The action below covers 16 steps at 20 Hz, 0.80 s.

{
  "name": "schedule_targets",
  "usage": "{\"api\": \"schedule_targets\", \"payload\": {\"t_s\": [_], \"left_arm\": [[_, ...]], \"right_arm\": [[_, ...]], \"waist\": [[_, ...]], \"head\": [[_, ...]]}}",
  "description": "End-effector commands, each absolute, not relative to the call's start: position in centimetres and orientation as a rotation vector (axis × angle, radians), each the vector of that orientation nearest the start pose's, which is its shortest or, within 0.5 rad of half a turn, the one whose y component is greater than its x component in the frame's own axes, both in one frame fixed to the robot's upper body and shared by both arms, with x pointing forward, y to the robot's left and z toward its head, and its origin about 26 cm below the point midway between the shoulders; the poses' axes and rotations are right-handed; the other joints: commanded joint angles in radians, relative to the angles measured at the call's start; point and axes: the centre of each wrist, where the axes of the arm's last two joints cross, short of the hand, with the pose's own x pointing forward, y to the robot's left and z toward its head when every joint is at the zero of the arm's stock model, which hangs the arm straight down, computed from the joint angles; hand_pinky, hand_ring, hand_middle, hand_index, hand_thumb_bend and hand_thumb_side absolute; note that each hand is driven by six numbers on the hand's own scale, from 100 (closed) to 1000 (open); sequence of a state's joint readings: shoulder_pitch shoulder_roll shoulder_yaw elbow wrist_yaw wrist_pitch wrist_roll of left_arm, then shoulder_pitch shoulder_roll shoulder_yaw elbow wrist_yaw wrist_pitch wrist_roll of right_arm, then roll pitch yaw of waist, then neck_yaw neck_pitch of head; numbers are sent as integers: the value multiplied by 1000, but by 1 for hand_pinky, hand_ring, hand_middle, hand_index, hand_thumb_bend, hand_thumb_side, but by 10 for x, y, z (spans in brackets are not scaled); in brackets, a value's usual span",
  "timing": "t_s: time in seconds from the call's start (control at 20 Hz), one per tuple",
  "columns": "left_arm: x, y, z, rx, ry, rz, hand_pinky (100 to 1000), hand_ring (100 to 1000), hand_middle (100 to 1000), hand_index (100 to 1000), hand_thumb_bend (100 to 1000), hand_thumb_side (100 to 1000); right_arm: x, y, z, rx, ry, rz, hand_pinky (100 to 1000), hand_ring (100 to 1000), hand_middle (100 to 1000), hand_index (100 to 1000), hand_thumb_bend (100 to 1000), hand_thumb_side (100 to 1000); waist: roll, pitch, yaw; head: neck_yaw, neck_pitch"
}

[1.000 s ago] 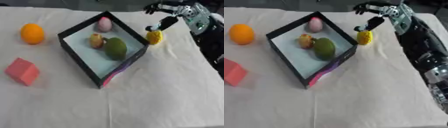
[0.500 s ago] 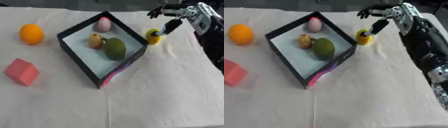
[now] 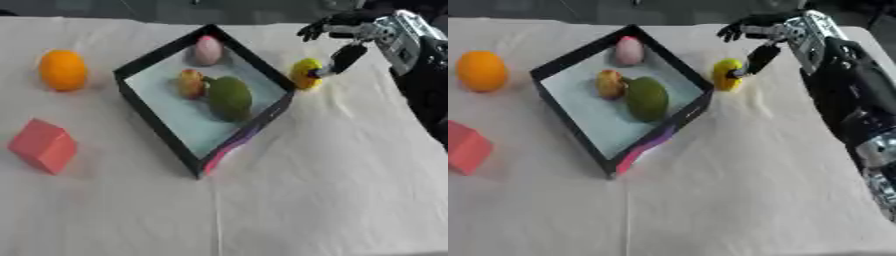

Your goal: Pick up objects on the table and place them in the box.

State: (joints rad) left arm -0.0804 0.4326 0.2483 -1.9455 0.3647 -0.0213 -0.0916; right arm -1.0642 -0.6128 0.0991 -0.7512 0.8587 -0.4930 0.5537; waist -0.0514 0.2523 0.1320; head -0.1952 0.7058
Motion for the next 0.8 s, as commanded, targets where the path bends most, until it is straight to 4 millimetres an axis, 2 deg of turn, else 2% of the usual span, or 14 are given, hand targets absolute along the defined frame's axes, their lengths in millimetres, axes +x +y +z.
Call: {"api": "schedule_targets", "payload": {"t_s": [0.05, 0.8], "left_arm": [[269, 362, 174, 94, -2118, -173, 935, 842, 773, 846, 100, 718], [268, 362, 173, 96, -2115, -178, 938, 843, 775, 845, 100, 717]], "right_arm": [[480, -372, 267, -870, -1297, 1706, 963, 897, 858, 984, 446, 369], [479, -379, 261, -891, -1270, 1699, 958, 898, 857, 978, 445, 389]], "waist": [[15, -11, -2], [14, -13, -6]], "head": [[0, -12], [-1, -18]]}}
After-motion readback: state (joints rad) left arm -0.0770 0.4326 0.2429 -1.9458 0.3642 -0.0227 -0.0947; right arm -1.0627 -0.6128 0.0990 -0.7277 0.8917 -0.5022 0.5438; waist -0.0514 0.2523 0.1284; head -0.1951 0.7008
